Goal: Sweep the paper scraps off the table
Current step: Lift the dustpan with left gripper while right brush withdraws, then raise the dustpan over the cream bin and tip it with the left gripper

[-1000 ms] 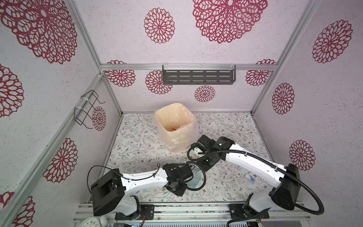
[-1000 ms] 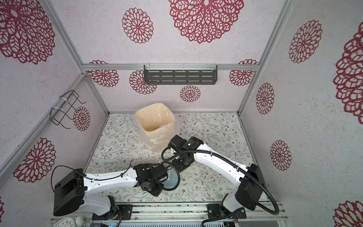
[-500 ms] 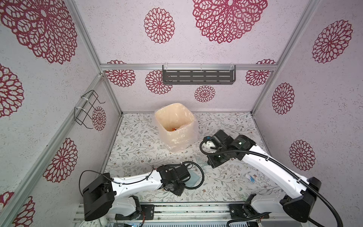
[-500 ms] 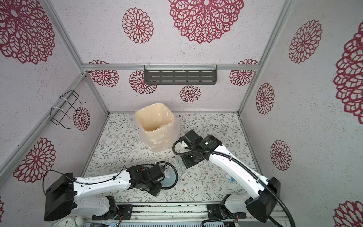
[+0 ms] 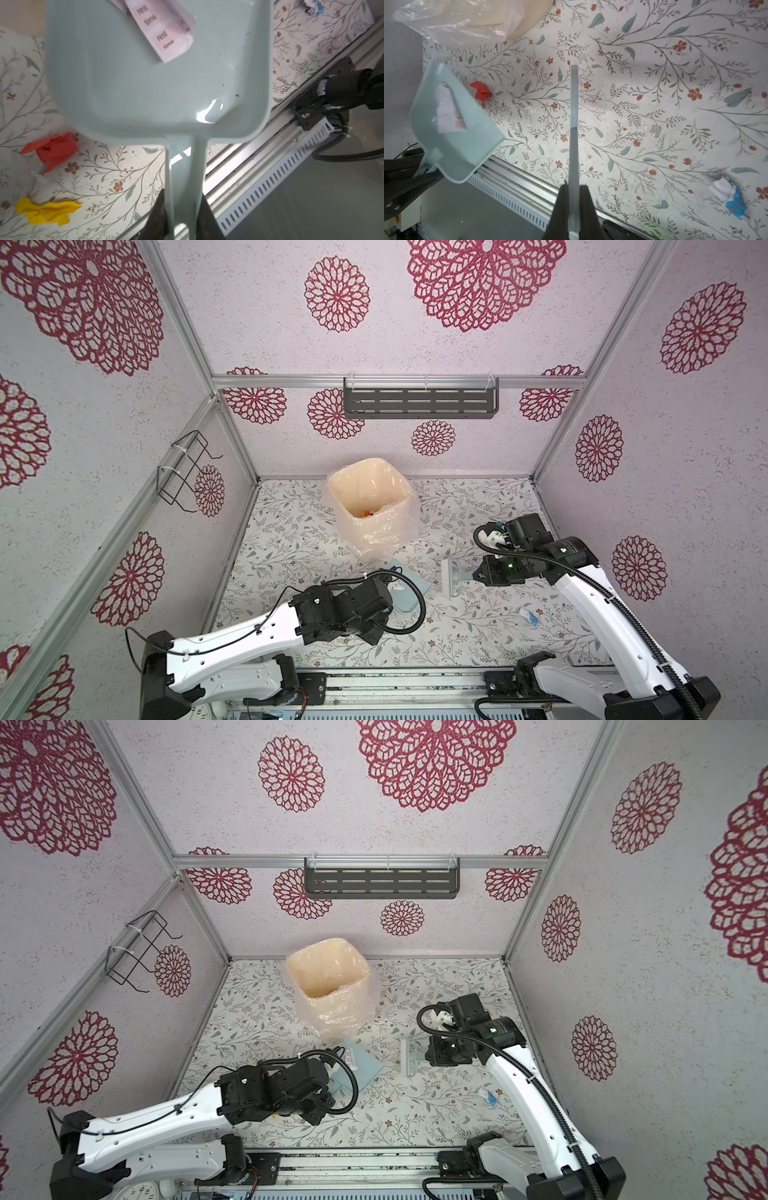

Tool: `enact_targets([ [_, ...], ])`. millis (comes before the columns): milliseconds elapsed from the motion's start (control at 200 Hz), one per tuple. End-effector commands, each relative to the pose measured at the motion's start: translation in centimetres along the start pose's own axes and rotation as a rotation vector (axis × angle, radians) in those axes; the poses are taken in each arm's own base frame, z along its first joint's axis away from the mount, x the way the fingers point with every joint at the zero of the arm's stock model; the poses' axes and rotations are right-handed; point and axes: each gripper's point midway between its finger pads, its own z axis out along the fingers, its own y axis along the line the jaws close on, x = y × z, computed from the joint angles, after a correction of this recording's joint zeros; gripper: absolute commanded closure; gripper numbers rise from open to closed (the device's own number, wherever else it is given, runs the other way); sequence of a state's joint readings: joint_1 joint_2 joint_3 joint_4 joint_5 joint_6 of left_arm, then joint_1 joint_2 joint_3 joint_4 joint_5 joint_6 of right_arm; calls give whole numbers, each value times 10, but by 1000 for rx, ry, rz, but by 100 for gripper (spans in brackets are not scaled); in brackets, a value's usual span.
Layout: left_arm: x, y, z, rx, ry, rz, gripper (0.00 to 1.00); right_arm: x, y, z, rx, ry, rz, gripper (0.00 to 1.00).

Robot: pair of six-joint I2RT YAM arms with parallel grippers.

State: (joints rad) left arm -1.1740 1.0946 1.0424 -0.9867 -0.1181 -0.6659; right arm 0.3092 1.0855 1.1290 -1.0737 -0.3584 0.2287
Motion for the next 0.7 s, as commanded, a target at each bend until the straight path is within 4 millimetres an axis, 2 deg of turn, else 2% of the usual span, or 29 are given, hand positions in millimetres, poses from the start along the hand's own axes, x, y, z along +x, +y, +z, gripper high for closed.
enact_targets([
  [0,-6,12,-29,-71,-20,3,100,-5,10,-7,-95,-49,-12,100],
  [260,-34,22,-84,-104,-100,-56,100,-2,6,-3,-151,-65,28,100],
  [435,-43,54,-108,-166,-84,-126,100,1,7,1,-188,-76,46,100],
  [696,-72,102,-134,-239,-71,-172,100,1,10,0,-216,-84,54,100],
])
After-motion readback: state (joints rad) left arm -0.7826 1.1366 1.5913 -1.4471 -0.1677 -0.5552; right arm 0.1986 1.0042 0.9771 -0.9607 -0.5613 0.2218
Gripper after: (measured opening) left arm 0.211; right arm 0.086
